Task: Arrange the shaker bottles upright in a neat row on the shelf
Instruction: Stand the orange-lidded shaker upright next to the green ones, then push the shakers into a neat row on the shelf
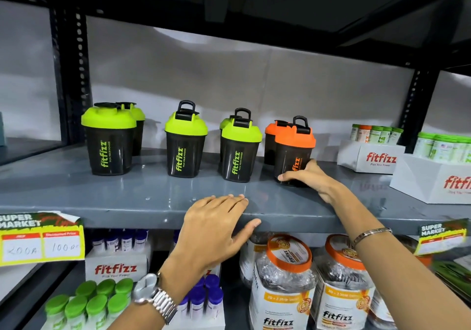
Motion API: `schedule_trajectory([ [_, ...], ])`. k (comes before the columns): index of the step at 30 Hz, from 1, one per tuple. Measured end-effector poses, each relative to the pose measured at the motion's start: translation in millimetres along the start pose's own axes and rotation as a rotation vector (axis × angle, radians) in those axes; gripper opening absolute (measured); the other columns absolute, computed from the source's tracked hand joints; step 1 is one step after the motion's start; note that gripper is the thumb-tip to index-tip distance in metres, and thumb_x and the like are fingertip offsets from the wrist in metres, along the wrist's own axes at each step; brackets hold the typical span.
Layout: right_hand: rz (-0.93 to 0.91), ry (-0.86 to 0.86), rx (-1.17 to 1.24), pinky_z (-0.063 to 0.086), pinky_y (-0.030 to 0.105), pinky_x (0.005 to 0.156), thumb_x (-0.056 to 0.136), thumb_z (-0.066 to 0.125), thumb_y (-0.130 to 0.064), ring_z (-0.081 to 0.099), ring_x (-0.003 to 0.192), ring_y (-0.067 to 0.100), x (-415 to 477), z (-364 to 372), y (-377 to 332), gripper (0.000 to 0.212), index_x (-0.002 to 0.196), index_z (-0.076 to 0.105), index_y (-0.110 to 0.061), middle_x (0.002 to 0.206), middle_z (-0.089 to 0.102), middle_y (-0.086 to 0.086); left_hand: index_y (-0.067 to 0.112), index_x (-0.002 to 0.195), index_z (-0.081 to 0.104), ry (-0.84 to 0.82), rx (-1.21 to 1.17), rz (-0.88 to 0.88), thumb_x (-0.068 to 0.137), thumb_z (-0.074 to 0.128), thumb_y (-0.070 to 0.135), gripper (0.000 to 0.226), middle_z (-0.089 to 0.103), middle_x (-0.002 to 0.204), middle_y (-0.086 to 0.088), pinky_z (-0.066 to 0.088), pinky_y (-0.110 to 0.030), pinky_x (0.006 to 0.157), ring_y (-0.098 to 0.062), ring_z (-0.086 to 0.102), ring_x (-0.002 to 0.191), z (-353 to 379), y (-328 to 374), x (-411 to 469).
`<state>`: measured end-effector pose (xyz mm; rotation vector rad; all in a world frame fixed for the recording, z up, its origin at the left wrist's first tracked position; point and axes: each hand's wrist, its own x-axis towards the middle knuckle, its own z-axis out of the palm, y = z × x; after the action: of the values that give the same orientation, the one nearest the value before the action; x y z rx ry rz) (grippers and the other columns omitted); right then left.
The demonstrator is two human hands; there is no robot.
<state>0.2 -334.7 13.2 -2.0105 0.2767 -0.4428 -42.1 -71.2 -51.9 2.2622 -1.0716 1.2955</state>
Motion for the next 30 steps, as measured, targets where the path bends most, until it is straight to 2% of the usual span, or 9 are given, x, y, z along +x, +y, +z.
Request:
schedule_trajectory([
  [3,0.028,0.000,0.015,0.042,0.031,0.079,0.052,0.083,-0.016,0.053,0.103,0.021,1,0,3,0.088,0.124,0.034,-0.005,0.115,0.056,0.012,0.030,0.091,0.071,-0.016,-0.105,-0.236,0.079,0.041,0.065,0.048,0.074,0.082,0.011,0.053,-0.028,0.061,-0.013,0.070,0.073,-19,5,17],
  [6,0.040,0.026,0.060,0.042,0.029,0.072,0.056,0.082,-0.008,0.055,0.094,0.018,2,-1,3,0.081,0.121,0.036,-0.005,0.110,0.058,0.012,0.033,0.114,0.059,-0.061,-0.243,-0.470,0.077,0.049,0.067,0.051,0.071,0.103,0.013,0.048,-0.034,0.079,-0.021,0.066,0.095,-21,-13,49],
  [9,0.015,0.007,0.065,0.044,0.028,0.071,0.054,0.082,-0.004,0.057,0.098,0.021,3,0,4,0.071,0.113,0.044,-0.009,0.104,0.062,0.010,0.013,0.131,0.041,-0.374,-0.360,-0.614,0.074,0.069,0.048,0.072,0.058,0.128,-0.004,0.039,-0.032,0.090,-0.026,0.053,0.116,-5,-45,80],
  [13,0.004,0.012,0.056,0.047,0.035,0.087,0.051,0.085,-0.009,0.058,0.103,0.023,5,-1,6,0.079,0.118,0.044,-0.008,0.109,0.063,0.010,0.005,0.131,0.037,-0.624,-0.672,-0.759,0.064,0.084,0.024,0.084,0.052,0.131,-0.009,0.036,-0.034,0.102,-0.024,0.047,0.120,28,-75,98],
  [16,0.006,0.033,0.063,0.045,0.035,0.091,0.051,0.087,-0.012,0.057,0.105,0.021,6,-1,7,0.081,0.119,0.043,-0.009,0.111,0.062,0.008,0.007,0.122,0.039,-0.615,-0.782,-0.733,0.062,0.084,0.009,0.075,0.055,0.115,0.000,0.042,-0.027,0.090,-0.016,0.051,0.109,46,-79,105],
  [20,-0.001,0.024,0.067,0.041,0.029,0.080,0.053,0.087,-0.013,0.055,0.098,0.015,5,0,8,0.079,0.117,0.042,-0.012,0.111,0.060,0.005,0.010,0.124,0.037,-0.526,-0.882,-0.707,0.064,0.082,0.004,0.076,0.057,0.097,0.007,0.045,-0.013,0.064,-0.003,0.054,0.086,56,-78,112],
  [22,-0.005,0.027,0.060,0.042,0.029,0.081,0.053,0.087,-0.013,0.056,0.101,0.017,7,1,9,0.080,0.119,0.041,-0.010,0.114,0.061,0.006,0.010,0.124,0.040,-0.504,-0.889,-0.697,0.061,0.085,0.008,0.078,0.061,0.100,0.005,0.046,-0.016,0.070,-0.005,0.057,0.090,61,-82,112],
  [26,0.008,0.049,0.027,0.044,0.038,0.097,0.054,0.088,-0.017,0.055,0.111,0.023,10,1,10,0.087,0.123,0.036,-0.006,0.118,0.058,0.008,0.011,0.121,0.042,-0.460,-0.850,-0.713,0.055,0.089,0.018,0.082,0.062,0.107,-0.003,0.050,-0.037,0.088,-0.018,0.059,0.100,65,-87,108],
  [30,0.020,0.047,0.005,0.042,0.036,0.096,0.058,0.087,-0.020,0.051,0.113,0.023,9,1,9,0.078,0.115,0.034,-0.009,0.115,0.055,0.004,0.015,0.116,0.043,-0.394,-0.790,-0.722,0.054,0.090,0.023,0.079,0.060,0.114,-0.005,0.048,-0.044,0.093,-0.022,0.056,0.106,68,-86,108],
])
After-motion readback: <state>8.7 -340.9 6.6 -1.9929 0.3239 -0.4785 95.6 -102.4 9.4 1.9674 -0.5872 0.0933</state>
